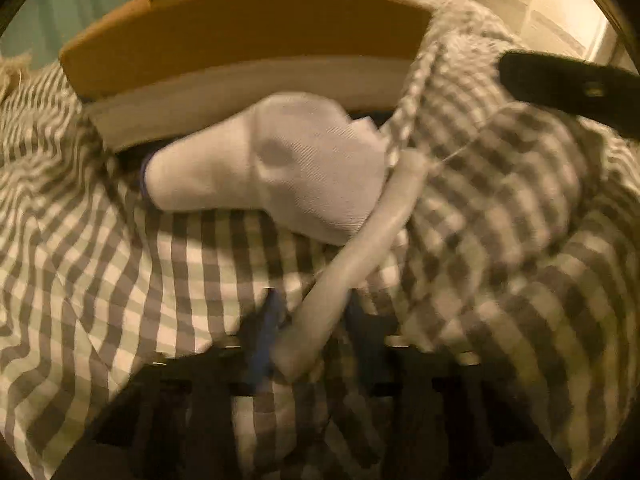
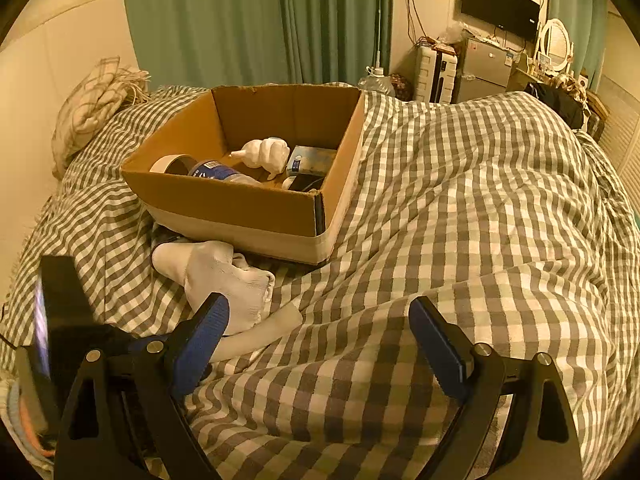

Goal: Organize objects
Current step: 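Grasp the white sock with the right tool while the left carries the tube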

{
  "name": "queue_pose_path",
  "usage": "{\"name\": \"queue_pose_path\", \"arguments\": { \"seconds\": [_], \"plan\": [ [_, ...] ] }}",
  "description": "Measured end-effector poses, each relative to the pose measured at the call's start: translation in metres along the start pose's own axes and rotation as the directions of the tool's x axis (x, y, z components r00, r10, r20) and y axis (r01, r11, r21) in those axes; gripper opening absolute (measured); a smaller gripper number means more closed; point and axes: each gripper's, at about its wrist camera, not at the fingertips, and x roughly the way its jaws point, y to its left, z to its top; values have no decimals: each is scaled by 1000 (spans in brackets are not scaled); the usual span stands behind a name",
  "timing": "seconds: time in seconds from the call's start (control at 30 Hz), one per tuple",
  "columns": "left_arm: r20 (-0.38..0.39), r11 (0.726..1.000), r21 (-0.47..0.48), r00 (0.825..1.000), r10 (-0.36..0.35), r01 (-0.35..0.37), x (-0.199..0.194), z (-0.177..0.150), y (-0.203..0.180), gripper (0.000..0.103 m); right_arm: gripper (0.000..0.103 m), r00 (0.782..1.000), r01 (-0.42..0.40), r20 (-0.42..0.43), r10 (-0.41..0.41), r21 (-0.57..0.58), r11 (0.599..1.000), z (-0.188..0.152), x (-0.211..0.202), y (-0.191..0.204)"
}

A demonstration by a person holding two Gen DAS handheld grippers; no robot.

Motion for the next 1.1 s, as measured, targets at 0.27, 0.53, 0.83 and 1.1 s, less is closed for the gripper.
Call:
{"name": "queue_pose_path", "arguments": {
  "seconds": [0.27,0.53,0.83,1.1],
  "plan": [
    [227,992,-126,974,16,13,-93,-5,33,12,92,1000,4,16,-4,8,1000,-1,-6,-2],
    [336,970,-235,930,149,-70,-131,11,75,12,92,1000,19,18,-19,-46,999,-1,-6,11],
    [258,947,-305,949,181,-98,-90,2,98,12,92,994,-98,-59,89,-167,981,8,26,60],
    [280,947,-319,949,144,-50,-88,-6,103,12,91,964,-168,-243,111,-232,958,3,87,101]
  ]
}}
